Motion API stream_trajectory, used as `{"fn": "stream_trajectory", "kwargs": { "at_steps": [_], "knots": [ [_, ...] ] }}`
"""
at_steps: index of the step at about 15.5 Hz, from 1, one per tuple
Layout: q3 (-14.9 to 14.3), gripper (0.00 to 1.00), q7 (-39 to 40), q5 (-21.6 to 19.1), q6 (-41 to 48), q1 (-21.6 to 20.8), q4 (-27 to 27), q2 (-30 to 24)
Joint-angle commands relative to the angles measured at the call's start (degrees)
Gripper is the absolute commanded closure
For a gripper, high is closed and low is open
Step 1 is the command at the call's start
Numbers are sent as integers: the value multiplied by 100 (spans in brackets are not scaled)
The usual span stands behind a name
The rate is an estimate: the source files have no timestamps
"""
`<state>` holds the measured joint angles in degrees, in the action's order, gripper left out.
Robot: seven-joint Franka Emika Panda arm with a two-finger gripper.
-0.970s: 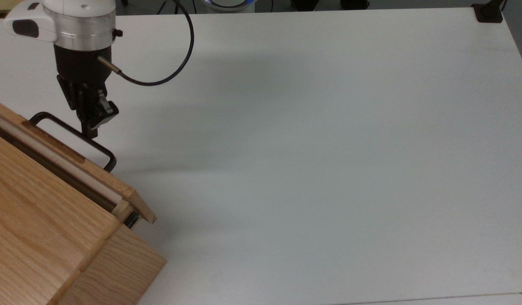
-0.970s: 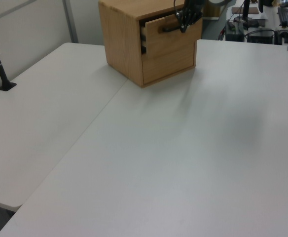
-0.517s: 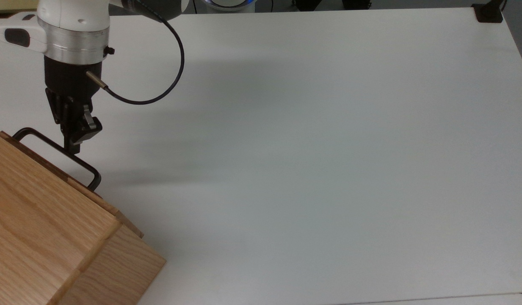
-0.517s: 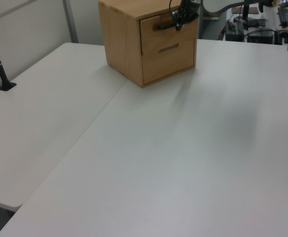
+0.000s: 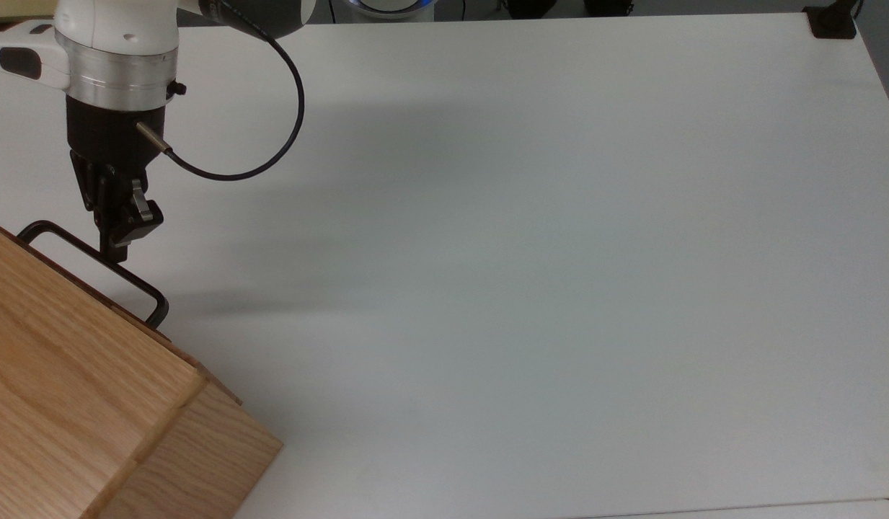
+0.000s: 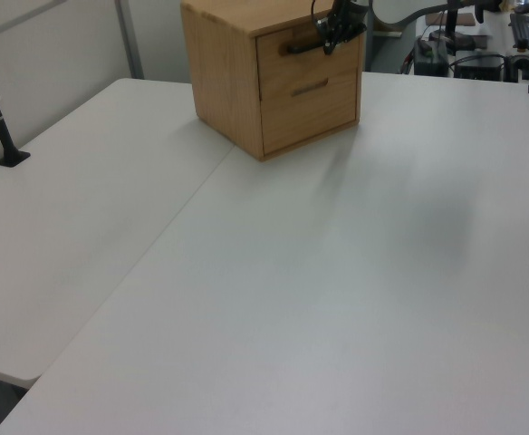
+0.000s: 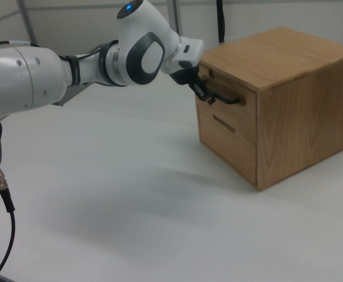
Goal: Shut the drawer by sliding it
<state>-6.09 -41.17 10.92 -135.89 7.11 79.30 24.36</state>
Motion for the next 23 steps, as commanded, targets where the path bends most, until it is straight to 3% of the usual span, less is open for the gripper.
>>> {"fn": "stream_trajectory", "kwargs": {
  "at_steps": [1, 11, 16, 23],
  "knots": [
    [-200, 100, -347, 139, -236, -52, -275, 156],
    [-279, 100, -498, 147, -342, -52, -301, 174],
    [-191, 100, -410, 429, -36, -131, -135, -54],
    [546, 100, 670, 341, 1932, -131, 129, -695]
  ]
}}
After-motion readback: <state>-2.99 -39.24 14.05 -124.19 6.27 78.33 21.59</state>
